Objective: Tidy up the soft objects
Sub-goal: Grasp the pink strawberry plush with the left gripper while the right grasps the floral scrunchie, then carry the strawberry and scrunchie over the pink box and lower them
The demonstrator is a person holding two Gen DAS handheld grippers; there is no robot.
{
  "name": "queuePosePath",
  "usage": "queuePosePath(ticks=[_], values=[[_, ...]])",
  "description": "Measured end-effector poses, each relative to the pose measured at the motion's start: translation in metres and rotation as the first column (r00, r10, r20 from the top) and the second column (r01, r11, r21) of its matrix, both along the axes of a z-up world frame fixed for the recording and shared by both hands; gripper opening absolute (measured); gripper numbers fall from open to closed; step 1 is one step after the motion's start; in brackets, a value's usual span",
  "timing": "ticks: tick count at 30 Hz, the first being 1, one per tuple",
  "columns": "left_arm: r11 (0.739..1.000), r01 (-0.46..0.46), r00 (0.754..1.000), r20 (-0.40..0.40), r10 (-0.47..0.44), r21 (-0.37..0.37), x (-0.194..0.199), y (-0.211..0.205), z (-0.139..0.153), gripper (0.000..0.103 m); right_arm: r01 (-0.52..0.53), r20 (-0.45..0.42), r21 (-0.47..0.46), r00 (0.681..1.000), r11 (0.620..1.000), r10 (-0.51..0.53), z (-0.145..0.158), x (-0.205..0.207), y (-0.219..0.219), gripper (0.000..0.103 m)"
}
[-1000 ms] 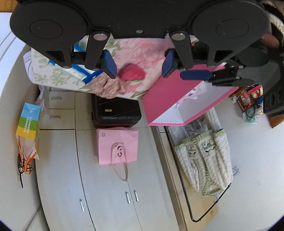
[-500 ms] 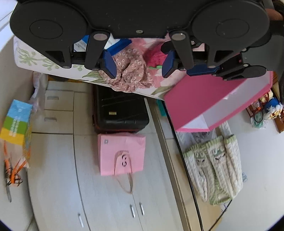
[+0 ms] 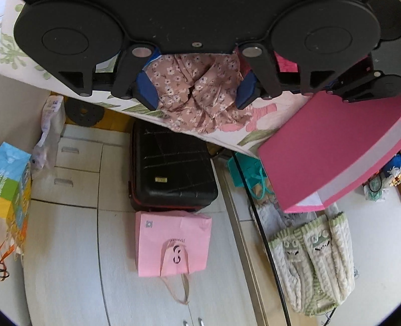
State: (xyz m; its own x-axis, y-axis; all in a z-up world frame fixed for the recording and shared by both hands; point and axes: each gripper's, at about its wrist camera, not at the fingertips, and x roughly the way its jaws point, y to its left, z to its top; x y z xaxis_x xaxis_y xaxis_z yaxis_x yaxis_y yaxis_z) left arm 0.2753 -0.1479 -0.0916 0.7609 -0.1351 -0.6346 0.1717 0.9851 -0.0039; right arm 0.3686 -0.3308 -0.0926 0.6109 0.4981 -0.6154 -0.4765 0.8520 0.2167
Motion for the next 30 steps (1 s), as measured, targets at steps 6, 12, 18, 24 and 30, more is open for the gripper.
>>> queuePosePath(ticks=[6, 12, 18, 24, 30], values=[[1.0, -0.004, 1.0, -0.012, 0.004, -0.002, 0.002, 0.001, -0.001, 0.053, -0.005, -0.013, -0.027, 1.0, 1.0, 0.004, -0.011, 0.002, 0.005, 0.075], [1.0, 0.003, 1.0, -0.014, -0.003, -0.018, -0.001, 0.003, 0.001, 0.049, 0.004, 0.021, -0.104, 1.0, 0.995, -0.002, -0.007, -0.008, 0.014, 0.032], [0.999, 0.023, 1.0, -0.003, -0.024, -0.049, -0.021, 0.007, 0.011, 0.049, 0.035, 0.056, -0.076, 0.998, 0.997, -0.031, 0.002, -0.03, 0.012, 0.019], [0.996, 0.056, 0.998, 0.0, -0.056, -0.074, -0.046, 0.011, 0.019, 0.049, 0.035, 0.064, -0.019, 0.997, 0.999, -0.034, 0.012, -0.057, 0.013, 0.019], [0.993, 0.084, 0.996, 0.003, -0.084, -0.085, -0.07, 0.015, 0.025, 0.049, 0.042, 0.063, 0.007, 0.997, 0.999, -0.043, 0.019, -0.085, 0.013, 0.02]])
